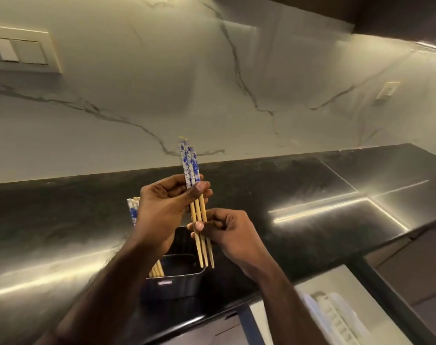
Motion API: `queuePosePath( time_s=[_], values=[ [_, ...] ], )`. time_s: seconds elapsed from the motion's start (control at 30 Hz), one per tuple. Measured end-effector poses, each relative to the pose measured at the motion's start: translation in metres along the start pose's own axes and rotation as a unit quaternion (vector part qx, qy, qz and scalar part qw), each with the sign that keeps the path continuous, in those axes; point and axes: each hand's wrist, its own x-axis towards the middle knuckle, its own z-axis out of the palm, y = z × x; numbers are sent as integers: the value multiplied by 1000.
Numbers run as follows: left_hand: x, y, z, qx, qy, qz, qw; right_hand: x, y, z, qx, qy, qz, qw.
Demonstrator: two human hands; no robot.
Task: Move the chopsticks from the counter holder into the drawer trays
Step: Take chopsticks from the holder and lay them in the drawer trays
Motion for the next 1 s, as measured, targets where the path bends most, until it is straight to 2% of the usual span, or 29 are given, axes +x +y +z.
queuePosePath(
  time_s=[0.13, 0.37, 0.63, 0.83, 1.0],
  values=[
    [-6, -18, 48, -42, 23, -26, 999, -40, 11, -37, -3, 20, 20, 1000],
    [-42, -76, 150, -71, 10, -95, 993, -127, 33, -130, -50, 68, 102, 991],
    [-100, -145, 280, -74, 19, -129, 989, -242, 61, -250, -48, 65, 190, 978],
    [-138, -198, 359, -27, 7, -157, 987, -307, 92, -323, -45, 119, 234, 964],
    [-154, -260, 384, 48, 20, -203, 978, -324, 134, -354, -71, 136, 303, 941]
  ],
)
